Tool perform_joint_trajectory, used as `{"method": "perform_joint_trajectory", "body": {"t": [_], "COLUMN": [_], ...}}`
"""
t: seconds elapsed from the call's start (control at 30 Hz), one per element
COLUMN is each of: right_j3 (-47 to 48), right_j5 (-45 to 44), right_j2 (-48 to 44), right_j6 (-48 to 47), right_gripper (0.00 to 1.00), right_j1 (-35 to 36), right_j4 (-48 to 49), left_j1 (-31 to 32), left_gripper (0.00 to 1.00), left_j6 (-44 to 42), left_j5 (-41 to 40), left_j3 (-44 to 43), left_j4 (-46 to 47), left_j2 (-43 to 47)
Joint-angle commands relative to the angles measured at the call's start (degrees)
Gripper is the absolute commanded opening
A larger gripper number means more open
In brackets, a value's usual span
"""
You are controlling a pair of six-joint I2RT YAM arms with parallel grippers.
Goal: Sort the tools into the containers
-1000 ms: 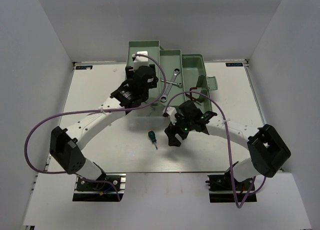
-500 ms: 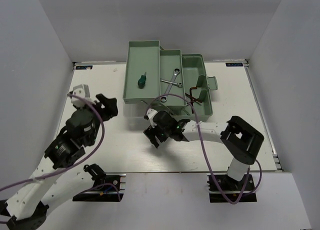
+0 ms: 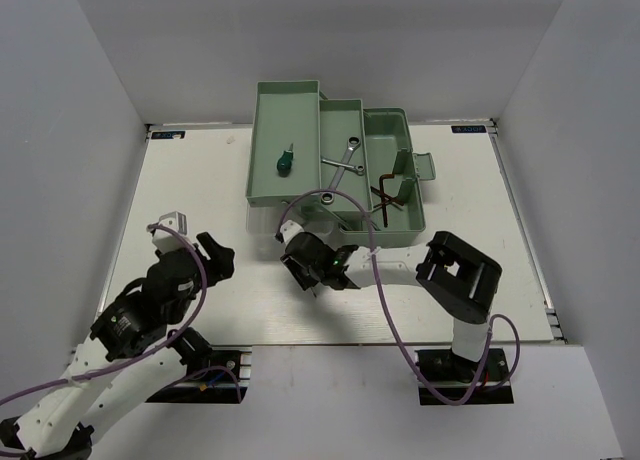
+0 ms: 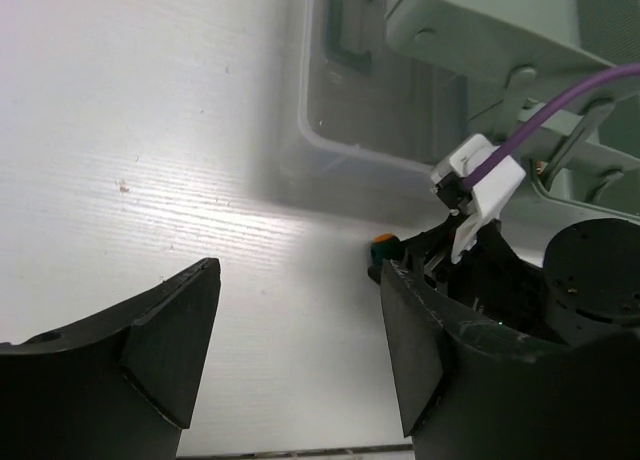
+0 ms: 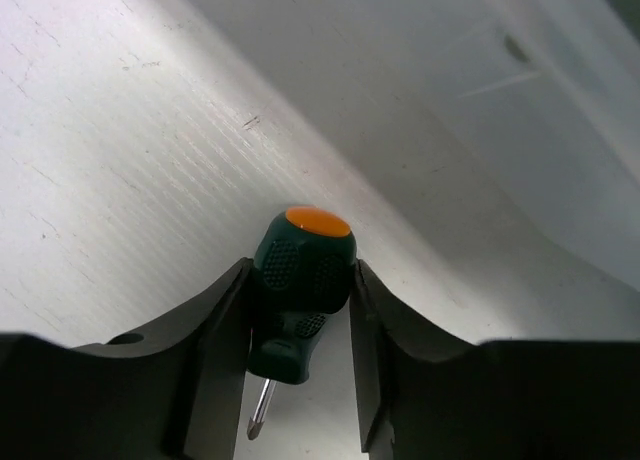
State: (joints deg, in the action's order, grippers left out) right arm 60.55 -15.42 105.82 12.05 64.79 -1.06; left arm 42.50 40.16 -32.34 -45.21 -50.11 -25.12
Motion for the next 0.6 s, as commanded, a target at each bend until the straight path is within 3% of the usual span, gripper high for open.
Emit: {"method": "perform_joint_trajectory", "body": {"t": [0.0, 0.03, 0.13, 0.23, 0.27, 0.3, 0.33, 0.4, 0.47, 0.57], "right_j3": [-1.2, -1.5, -2.1, 2.7, 4.9, 13.5, 16.7, 27.4, 31.4, 37.6], "right_j5": [-2.3, -1.8, 4.2, 18.1, 31.5, 35.4, 39.4, 49.3, 50.7, 40.6], "right_j2": [1.0, 0.6, -2.7, -6.8, -7.3, -7.2, -7.2, -6.8, -8.2, -9.8], "right_j6": [0.1, -0.8, -4.3, -8.2, -15.4, -18.2, -20.7, -28.8, -32.0, -33.6], "right_gripper": [0.39, 0.27, 0.06, 0.00, 0.00, 0.00, 0.00, 0.00, 0.00, 0.00], "right_j1": [0.9, 0.7, 1.0, 0.4, 0.2, 0.2, 0.4, 0.2, 0.0, 0.1], "right_j4": [-0.9, -1.1, -2.7, -9.8, -15.8, -19.9, -32.0, -38.6, -44.5, -42.5], "left_j1": [0.0, 0.0, 0.0, 0.0, 0.0, 0.0, 0.0, 0.0, 0.0, 0.0], "left_gripper": [0.75, 0.75, 0.75, 0.78, 0.78, 0.78, 0.78, 0.78, 0.78, 0.78], "left_j6": [4.3, 5.4, 10.4, 14.0, 14.0, 14.6, 15.3, 17.0, 17.5, 18.9], "left_j5": [-0.3, -1.0, -2.3, -1.6, -0.9, 0.7, 1.6, 3.8, 5.0, 6.2], "left_j3": [-0.4, -0.4, -1.6, 0.9, 2.1, 3.5, 6.5, 10.2, 12.0, 13.8], "left_j4": [-5.5, -6.5, -11.4, -10.4, -9.1, -6.2, -4.7, -1.6, -0.3, 0.4], "left_j2": [-0.9, -1.7, -6.1, -7.6, -7.6, -7.6, -7.0, -6.4, -5.8, -4.8]}}
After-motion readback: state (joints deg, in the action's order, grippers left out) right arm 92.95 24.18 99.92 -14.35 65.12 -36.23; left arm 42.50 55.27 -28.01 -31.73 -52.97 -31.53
